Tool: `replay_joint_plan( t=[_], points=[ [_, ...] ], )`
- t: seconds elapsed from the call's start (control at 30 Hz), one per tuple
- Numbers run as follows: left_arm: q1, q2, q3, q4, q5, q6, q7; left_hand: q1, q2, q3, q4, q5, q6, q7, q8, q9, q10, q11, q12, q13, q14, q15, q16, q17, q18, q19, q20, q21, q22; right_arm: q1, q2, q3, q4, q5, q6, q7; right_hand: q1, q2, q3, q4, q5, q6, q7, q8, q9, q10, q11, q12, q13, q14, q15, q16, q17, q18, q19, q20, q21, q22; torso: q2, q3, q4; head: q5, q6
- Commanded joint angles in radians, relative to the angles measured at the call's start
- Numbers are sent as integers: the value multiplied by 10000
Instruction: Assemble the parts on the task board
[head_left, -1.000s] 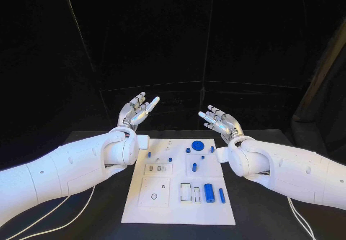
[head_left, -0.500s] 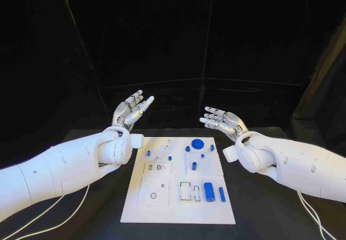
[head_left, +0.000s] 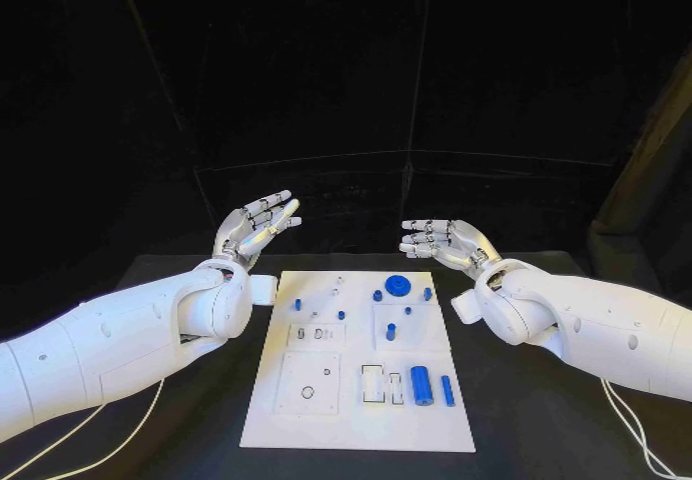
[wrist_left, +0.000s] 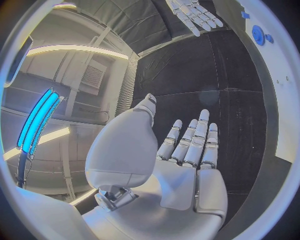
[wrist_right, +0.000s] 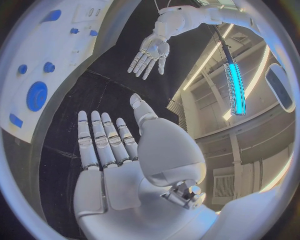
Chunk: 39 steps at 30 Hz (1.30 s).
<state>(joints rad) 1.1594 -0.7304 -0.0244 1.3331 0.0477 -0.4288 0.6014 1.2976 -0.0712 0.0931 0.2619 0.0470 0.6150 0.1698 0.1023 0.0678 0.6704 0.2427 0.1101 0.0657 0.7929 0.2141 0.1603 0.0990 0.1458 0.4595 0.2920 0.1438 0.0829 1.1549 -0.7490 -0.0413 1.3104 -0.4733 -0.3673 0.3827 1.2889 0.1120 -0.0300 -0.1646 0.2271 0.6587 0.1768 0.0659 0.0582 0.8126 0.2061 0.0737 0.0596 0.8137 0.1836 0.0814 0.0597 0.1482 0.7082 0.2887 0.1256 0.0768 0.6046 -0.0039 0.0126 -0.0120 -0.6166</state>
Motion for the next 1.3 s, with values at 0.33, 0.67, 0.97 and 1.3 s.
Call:
replay_joint_plan(
  t=[0.33, 0.67, 0.97, 1.3],
  points=[
    [17, -843, 8, 1257, -756, 547, -86, 449, 395, -228, -1085, 28, 3056, 547, 534, 91, 3403, -739, 671, 81, 3164, -933, 894, 441, 412, 4215, -530, 1244, 334, 579, 323, 19, -391, -6177, 248, -1458, 503, 17, 626, -1227, 28, 3580, 44, 293, 109, 3764, -905, 279, 69, 4826, -1310, 992, 425, 368, 3756, -1270, 1869, 571, 607, -56, 151, -183, 127],
    [14, -1198, 4, 2035, -1116, 892, -295, 500, 494, -293, -1405, 18, 3370, 472, 436, 12, 3824, -828, 539, 50, 3417, -1025, 737, 589, 394, 4554, -627, 1090, 170, 822, 793, 30, -547, -9895, 717, -3321, 199, -325, 907, -1221, -537, 3975, -215, 53, 79, 4342, -1318, -111, 46, 7005, -1912, 4009, 2193, 305, 5665, -2135, 4212, 1829, 972, -66, 285, -318, 189],
    [14, -1237, 2, 2306, -1146, 985, -380, 469, 520, -330, -1476, 17, 3383, 489, 361, -11, 3828, -808, 436, 28, 3389, -1006, 628, 609, 392, 4591, -617, 1010, 107, 938, 1054, 35, -439, -11392, 1236, -4138, -186, -678, 1537, -1208, -476, 3872, -245, -11, 81, 3907, -1243, -112, 48, 6928, -1862, 8956, 6307, 218, 5611, -2121, 6712, 3788, 1188, -73, 307, -364, 211],
    [15, -1263, 1, 2373, -1149, 1064, -452, 443, 536, -358, -1523, 17, 3385, 507, 307, -20, 3822, -792, 363, 19, 3358, -988, 545, 617, 389, 4620, -606, 959, 65, 997, 1275, 36, -486, -11858, 1879, -4472, -390, -948, 2163, -1156, -480, 3684, -226, -17, 79, 3619, -1175, -109, 49, 6810, -1811, 10750, 8219, 25, 5482, -1994, 8869, 6059, 1302, -65, 310, -377, 204]
  ],
)
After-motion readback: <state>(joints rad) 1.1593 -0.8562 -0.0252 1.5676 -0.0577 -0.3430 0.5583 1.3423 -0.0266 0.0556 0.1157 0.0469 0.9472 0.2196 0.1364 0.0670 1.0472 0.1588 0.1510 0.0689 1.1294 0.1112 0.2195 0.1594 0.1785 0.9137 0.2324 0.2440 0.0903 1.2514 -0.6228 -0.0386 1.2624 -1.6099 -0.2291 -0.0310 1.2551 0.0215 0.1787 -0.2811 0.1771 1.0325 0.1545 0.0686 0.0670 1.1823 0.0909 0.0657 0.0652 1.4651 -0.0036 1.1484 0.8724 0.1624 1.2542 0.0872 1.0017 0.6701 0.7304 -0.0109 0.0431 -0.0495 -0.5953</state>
